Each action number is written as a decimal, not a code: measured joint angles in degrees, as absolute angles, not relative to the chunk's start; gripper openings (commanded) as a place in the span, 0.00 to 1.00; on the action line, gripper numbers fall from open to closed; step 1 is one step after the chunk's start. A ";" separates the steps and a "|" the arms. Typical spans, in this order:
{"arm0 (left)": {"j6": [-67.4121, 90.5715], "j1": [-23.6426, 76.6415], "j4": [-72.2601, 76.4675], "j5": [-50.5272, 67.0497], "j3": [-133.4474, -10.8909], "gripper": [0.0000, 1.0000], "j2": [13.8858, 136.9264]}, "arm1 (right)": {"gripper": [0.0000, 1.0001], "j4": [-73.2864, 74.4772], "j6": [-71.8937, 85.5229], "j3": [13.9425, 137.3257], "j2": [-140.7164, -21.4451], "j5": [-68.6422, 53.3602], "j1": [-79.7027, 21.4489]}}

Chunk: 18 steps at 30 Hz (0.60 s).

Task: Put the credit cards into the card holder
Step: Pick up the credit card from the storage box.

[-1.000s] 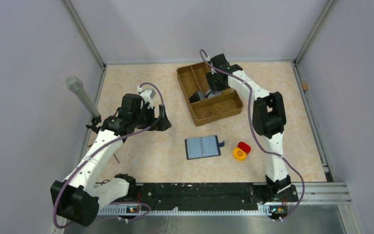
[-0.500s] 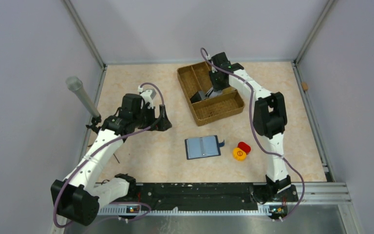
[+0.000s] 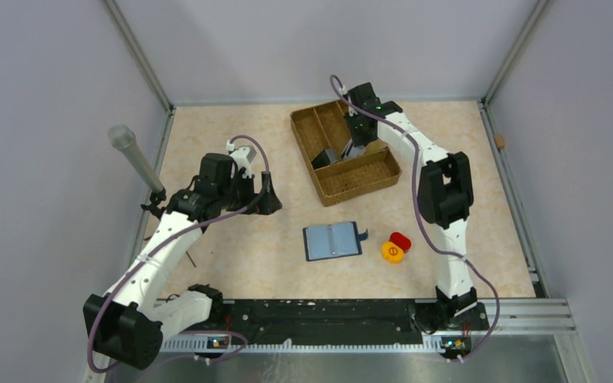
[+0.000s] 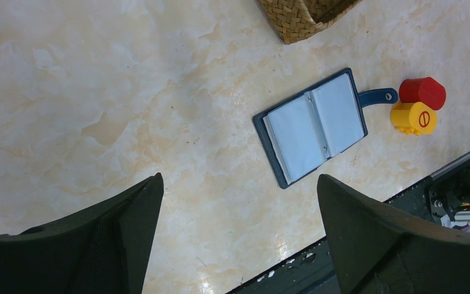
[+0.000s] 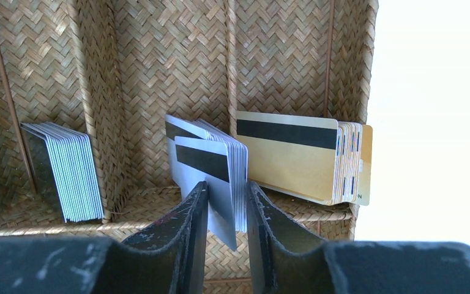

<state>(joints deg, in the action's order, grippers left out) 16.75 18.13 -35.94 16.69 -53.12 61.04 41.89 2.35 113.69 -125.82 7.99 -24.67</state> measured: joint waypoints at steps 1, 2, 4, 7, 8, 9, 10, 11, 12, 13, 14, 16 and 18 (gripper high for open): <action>16.75 18.13 -35.94 16.69 -53.12 0.99 61.04 | 0.16 41.93 2.33 113.69 -125.71 8.01 -24.64; 16.78 18.13 -35.94 16.69 -53.12 0.99 61.04 | 0.16 42.00 2.33 113.69 -125.62 8.08 -24.64; 16.78 18.13 -35.94 16.69 -53.10 0.99 61.04 | 0.16 42.04 2.33 113.69 -125.49 8.05 -24.64; 16.75 18.13 -35.94 16.71 -53.10 0.99 61.04 | 0.16 42.04 2.35 113.69 -125.21 7.84 -24.64; 16.75 18.13 -35.94 16.71 -53.10 0.99 61.04 | 0.16 42.04 2.35 113.69 -125.05 7.79 -24.64; 16.75 18.13 -35.94 16.71 -53.10 0.99 61.04 | 0.16 42.06 2.33 113.69 -124.92 7.79 -24.64; 16.75 18.13 -35.94 16.71 -53.12 0.99 61.04 | 0.16 42.06 2.33 113.69 -124.77 7.79 -24.64; 16.78 18.13 -35.94 16.73 -53.10 0.99 61.04 | 0.16 42.06 2.33 113.69 -124.68 7.79 -24.64; 16.75 18.13 -35.94 16.73 -53.10 0.99 61.04 | 0.16 42.06 2.33 113.69 -124.62 7.79 -24.64; 16.75 18.13 -35.94 16.78 -53.10 0.99 61.04 | 0.16 42.06 2.31 113.69 -124.62 7.79 -24.64; 16.75 18.13 -35.94 16.88 -53.10 0.99 61.06 | 0.15 42.06 2.31 113.69 -124.60 7.79 -24.64; 16.75 18.13 -35.94 16.91 -53.12 0.99 61.06 | 0.14 42.04 2.31 113.69 -124.60 7.79 -24.64; 16.75 18.13 -35.94 16.93 -53.12 0.99 61.06 | 0.11 42.02 2.24 113.69 -124.60 7.79 -24.64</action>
<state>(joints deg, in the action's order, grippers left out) 16.75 18.13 -35.94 16.93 -53.12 61.06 42.02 2.24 113.69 -124.60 7.79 -24.64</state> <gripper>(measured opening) 0.986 0.194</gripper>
